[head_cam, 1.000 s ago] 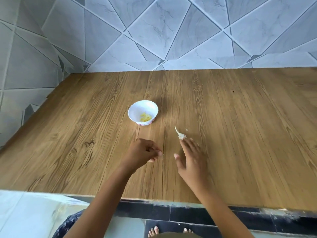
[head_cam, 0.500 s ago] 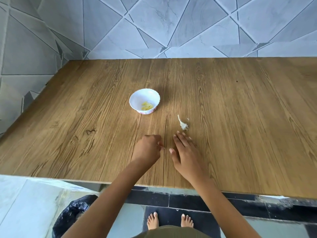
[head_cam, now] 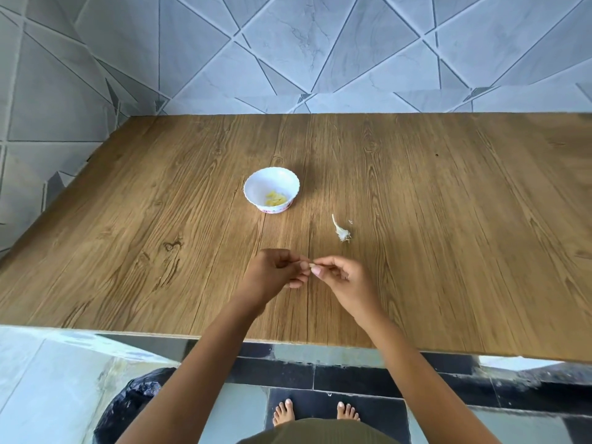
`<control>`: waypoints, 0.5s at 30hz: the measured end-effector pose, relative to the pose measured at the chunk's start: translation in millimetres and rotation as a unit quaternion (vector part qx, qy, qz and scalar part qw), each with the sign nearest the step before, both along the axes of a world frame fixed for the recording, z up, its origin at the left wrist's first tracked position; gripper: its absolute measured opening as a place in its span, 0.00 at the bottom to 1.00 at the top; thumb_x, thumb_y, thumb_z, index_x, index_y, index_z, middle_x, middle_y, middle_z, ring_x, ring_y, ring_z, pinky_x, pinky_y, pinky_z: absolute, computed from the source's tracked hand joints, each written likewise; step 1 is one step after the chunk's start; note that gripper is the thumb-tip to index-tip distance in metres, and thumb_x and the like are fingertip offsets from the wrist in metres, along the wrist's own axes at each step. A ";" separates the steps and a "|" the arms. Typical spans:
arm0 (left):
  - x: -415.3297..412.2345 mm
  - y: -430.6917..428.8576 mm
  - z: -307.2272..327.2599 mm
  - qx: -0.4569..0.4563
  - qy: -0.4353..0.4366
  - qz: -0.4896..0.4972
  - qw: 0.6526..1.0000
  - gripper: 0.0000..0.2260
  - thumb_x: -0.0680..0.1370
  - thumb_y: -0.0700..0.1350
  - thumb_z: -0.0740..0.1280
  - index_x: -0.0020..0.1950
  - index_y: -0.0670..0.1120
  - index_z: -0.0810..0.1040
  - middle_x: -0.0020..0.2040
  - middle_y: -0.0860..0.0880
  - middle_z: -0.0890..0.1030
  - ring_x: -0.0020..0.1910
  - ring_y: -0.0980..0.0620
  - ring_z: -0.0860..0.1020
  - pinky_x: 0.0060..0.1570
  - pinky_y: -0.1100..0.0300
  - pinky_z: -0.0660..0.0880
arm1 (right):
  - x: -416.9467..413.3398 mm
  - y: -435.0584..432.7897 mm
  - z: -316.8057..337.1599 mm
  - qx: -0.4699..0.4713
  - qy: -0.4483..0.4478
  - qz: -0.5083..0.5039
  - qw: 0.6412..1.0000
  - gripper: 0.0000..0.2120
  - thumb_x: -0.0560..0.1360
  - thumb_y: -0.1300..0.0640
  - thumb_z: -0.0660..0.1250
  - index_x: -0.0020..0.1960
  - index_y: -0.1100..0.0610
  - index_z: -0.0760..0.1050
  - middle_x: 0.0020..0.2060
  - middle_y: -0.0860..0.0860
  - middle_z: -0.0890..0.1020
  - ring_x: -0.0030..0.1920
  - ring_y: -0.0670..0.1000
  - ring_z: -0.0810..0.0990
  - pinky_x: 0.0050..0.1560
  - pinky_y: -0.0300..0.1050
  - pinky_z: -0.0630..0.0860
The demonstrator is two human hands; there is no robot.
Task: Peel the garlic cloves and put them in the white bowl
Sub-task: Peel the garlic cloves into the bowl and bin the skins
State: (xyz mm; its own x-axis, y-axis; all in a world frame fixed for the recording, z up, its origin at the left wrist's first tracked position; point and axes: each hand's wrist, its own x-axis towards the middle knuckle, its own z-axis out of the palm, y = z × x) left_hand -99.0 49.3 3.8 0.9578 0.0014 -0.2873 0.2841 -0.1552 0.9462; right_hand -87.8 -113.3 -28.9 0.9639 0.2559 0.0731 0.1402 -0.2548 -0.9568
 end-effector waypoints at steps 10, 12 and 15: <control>4.1 -5.4 -2.5 0.044 -0.001 -0.004 0.999 0.08 0.79 0.37 0.64 0.42 0.38 0.78 0.34 0.44 0.80 0.32 0.55 0.79 0.34 0.66 0.76 | 5.4 11.1 -7.9 -0.120 -0.210 -0.051 0.969 0.06 0.73 0.65 0.66 0.39 0.59 0.74 0.35 0.49 0.77 0.35 0.48 0.76 0.34 0.41 0.73; 4.7 -5.7 -1.7 0.018 0.016 0.003 1.000 0.08 0.79 0.38 0.63 0.41 0.39 0.78 0.34 0.45 0.79 0.31 0.57 0.79 0.33 0.66 0.76 | 6.0 13.1 -10.3 -0.160 -0.286 -0.062 0.943 0.05 0.72 0.67 0.63 0.38 0.61 0.72 0.35 0.50 0.75 0.33 0.47 0.72 0.32 0.38 0.70; 4.2 -2.9 -3.5 0.008 0.001 -0.009 1.000 0.08 0.79 0.38 0.64 0.41 0.40 0.78 0.34 0.46 0.80 0.33 0.56 0.79 0.35 0.65 0.76 | 5.1 11.6 -8.9 -0.101 -0.188 -0.054 0.976 0.05 0.74 0.64 0.66 0.40 0.60 0.75 0.35 0.50 0.78 0.34 0.48 0.76 0.33 0.38 0.73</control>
